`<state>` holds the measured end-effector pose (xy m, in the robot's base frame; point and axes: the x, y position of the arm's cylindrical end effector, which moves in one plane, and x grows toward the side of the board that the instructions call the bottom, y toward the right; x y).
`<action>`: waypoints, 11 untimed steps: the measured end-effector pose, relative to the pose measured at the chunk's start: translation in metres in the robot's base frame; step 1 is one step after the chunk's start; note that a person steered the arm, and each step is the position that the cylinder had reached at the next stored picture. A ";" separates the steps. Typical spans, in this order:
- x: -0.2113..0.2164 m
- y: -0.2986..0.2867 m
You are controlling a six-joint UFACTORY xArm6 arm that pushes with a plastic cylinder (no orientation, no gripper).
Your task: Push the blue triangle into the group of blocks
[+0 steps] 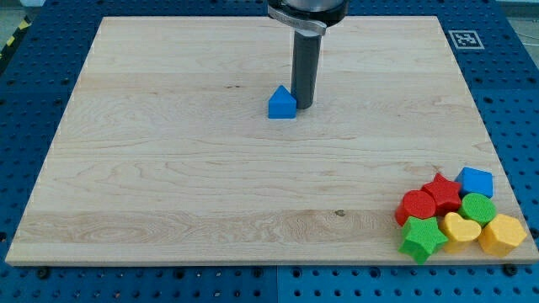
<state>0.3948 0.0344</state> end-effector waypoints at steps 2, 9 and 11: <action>-0.083 -0.084; 0.025 -0.017; 0.067 0.025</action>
